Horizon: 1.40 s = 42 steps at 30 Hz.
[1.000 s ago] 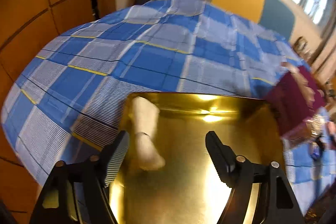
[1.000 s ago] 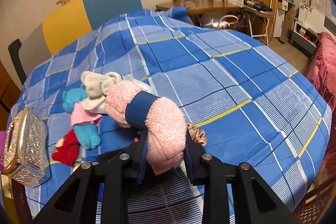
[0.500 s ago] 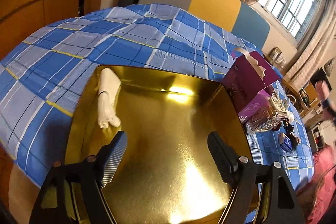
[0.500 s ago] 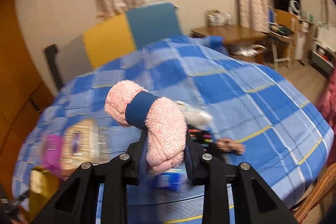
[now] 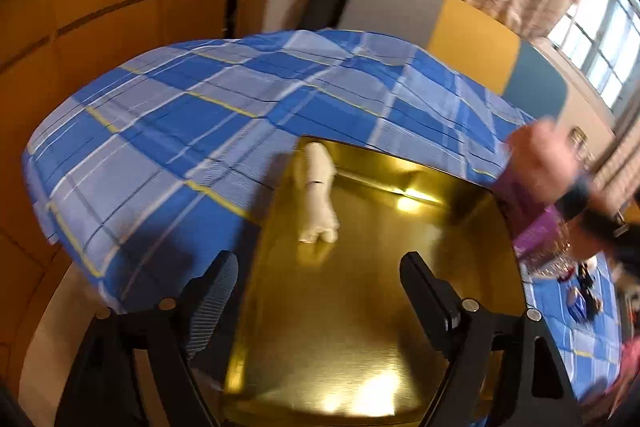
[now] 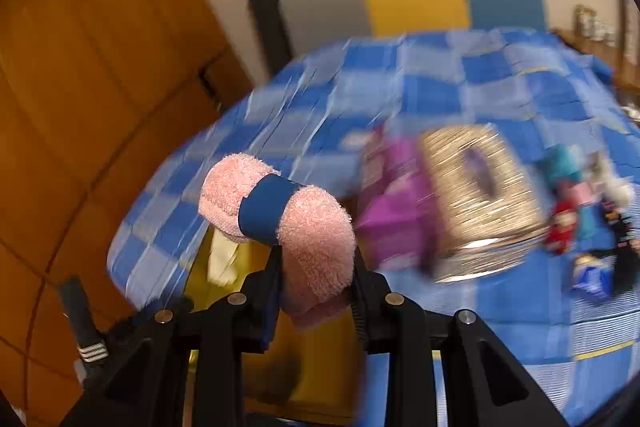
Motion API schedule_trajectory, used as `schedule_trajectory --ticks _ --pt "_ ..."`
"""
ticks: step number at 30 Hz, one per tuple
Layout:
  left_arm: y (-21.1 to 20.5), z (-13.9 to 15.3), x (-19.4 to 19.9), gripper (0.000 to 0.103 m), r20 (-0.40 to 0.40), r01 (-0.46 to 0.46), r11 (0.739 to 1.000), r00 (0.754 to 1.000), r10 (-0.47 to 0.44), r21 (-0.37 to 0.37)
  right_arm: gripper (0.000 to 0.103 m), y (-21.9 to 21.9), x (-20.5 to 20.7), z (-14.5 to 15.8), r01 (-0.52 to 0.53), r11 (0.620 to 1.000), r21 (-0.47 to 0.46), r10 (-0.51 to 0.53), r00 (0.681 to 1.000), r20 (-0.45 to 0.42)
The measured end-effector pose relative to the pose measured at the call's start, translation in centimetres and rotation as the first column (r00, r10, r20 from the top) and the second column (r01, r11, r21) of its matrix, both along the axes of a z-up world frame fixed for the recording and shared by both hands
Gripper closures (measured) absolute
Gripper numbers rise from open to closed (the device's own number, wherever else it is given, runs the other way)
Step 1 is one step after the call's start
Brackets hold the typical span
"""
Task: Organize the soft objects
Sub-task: 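Carry the pink towel roll into the gold tray and open the right gripper, then return the right gripper to the pile and grasp the black beaded hair tie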
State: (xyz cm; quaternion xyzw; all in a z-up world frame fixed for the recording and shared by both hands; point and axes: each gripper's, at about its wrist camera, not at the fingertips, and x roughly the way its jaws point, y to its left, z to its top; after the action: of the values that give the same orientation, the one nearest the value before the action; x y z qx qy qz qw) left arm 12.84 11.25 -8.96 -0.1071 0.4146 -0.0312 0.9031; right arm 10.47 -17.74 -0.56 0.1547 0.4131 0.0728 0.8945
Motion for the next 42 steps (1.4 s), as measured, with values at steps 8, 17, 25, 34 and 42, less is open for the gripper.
schedule_trajectory --ticks 8,17,25,34,42 --pt "3.3 -0.2 0.2 0.018 -0.021 -0.094 0.995 0.995 0.093 -0.045 0.074 6.4 7.3 -11.2 0.111 0.971 0.212 -0.032 0.938 -0.346" --pt "4.2 -0.2 0.4 0.016 -0.037 -0.113 0.99 0.993 0.111 -0.08 0.065 9.2 9.9 -16.1 0.329 0.862 0.386 -0.125 0.875 -0.468" --pt "3.9 -0.4 0.2 0.016 -0.048 -0.11 0.989 0.993 0.106 -0.098 0.062 10.5 7.5 -12.7 0.11 0.93 0.35 0.019 0.939 -0.344" --pt "0.3 -0.1 -0.9 0.01 -0.011 0.041 0.989 0.999 -0.043 -0.144 0.062 9.1 0.4 -5.0 -0.156 0.984 -0.091 0.155 0.988 -0.011" --pt "-4.7 0.0 -2.8 0.005 0.026 0.228 0.962 0.974 -0.227 -0.151 0.062 1.9 -4.2 -4.0 -0.057 0.954 -0.296 0.073 0.996 0.043"
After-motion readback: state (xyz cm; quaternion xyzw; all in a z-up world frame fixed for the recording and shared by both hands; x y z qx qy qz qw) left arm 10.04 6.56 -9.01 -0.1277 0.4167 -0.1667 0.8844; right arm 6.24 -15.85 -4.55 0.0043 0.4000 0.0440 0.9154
